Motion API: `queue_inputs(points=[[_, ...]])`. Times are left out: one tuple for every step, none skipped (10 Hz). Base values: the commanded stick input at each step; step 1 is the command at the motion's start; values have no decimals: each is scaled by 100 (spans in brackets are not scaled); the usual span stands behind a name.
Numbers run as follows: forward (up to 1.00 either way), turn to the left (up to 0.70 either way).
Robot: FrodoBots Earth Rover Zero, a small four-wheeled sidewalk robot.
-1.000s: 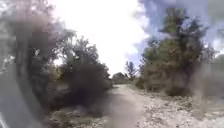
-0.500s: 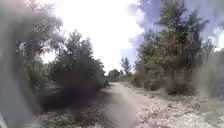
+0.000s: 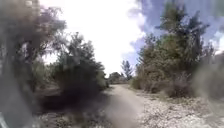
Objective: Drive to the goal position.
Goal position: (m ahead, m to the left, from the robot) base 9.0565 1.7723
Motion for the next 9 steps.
queue_inputs(points=[[70,0],[70,0],[70,0],[70,0],[70,0],[70,0],[70,0],[70,0],[70,0]])
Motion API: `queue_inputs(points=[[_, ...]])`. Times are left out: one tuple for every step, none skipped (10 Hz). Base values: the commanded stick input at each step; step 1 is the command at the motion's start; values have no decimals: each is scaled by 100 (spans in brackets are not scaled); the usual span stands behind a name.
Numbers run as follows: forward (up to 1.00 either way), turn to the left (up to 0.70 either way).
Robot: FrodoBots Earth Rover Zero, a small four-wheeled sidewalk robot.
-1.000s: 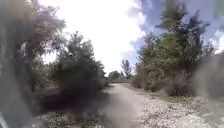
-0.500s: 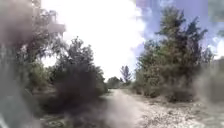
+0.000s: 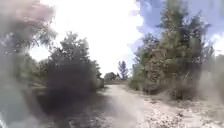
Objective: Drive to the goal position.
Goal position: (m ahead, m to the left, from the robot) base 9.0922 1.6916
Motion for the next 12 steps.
queue_inputs(points=[[70,0],[70,0],[70,0],[70,0],[70,0],[70,0],[70,0],[70,0],[70,0],[70,0],[70,0],[70,0]])
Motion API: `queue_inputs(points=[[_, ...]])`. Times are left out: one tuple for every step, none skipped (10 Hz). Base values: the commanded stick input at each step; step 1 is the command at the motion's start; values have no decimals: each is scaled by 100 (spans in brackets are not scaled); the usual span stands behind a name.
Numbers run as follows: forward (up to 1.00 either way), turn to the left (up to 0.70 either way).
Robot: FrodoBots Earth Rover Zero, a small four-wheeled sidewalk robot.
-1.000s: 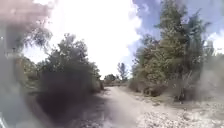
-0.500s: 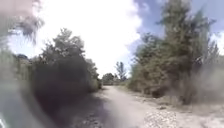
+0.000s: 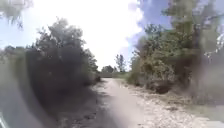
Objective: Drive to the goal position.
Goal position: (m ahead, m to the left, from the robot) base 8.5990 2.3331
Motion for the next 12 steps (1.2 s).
queue_inputs(points=[[70,0],[70,0],[70,0],[70,0],[70,0],[70,0],[70,0],[70,0],[70,0],[70,0],[70,0],[70,0]])
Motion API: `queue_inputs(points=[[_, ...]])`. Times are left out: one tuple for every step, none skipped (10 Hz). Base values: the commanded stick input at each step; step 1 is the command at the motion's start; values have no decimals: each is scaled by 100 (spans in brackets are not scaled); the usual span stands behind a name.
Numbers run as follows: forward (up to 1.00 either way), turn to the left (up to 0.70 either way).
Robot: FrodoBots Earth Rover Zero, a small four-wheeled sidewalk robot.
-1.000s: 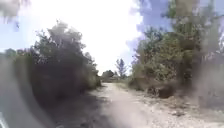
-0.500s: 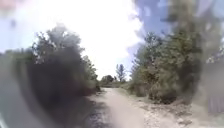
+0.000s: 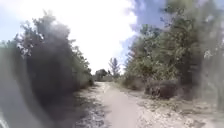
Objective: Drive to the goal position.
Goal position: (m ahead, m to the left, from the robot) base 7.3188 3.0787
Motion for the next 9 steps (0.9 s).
queue_inputs(points=[[70,0],[70,0],[70,0],[70,0],[70,0],[70,35],[70,35],[70,28],[70,17]])
